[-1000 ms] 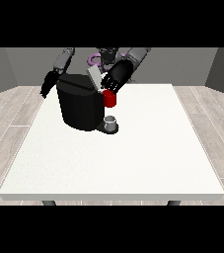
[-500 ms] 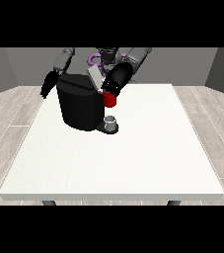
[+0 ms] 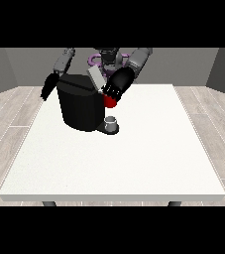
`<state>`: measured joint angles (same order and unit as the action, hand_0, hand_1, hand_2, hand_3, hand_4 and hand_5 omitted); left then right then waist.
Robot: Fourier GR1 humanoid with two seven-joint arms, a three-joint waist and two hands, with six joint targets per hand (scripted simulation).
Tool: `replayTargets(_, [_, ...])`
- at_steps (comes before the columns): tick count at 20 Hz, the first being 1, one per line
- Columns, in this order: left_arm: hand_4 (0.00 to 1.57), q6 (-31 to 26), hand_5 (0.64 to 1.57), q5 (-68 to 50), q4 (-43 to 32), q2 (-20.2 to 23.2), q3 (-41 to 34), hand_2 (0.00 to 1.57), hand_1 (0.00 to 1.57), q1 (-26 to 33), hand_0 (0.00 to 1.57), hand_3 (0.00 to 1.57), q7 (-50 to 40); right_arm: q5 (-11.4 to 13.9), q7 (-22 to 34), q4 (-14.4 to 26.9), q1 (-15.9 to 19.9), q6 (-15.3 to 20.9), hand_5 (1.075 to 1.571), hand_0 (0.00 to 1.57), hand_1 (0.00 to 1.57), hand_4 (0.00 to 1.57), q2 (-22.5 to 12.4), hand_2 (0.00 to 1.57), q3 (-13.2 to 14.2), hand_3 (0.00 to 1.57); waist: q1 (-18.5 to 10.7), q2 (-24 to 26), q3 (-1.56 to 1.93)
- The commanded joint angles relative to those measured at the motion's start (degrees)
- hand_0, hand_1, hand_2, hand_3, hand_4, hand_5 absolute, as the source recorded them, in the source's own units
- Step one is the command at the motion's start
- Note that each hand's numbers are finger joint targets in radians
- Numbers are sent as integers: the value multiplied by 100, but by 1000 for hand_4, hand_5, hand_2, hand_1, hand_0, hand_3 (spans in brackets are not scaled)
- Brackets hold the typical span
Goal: Insert the coffee pod into the coffee machine and close the lid
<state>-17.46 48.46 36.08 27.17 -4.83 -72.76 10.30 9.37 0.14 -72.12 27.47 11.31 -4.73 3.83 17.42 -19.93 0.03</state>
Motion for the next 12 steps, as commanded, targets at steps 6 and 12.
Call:
replayTargets(6, [0,238,1571,-53,-26,44,-215,1202,1241,-267,1241,970,79,14,88,28,218,-127,1571,0,0,71,-140,0,2,0,127,-154,-1])
replayTargets(12, [0,302,1571,116,71,313,-129,1174,1222,-489,1222,886,412,245,-45,90,354,161,1571,0,0,185,-36,0,-74,0,104,-488,-1])
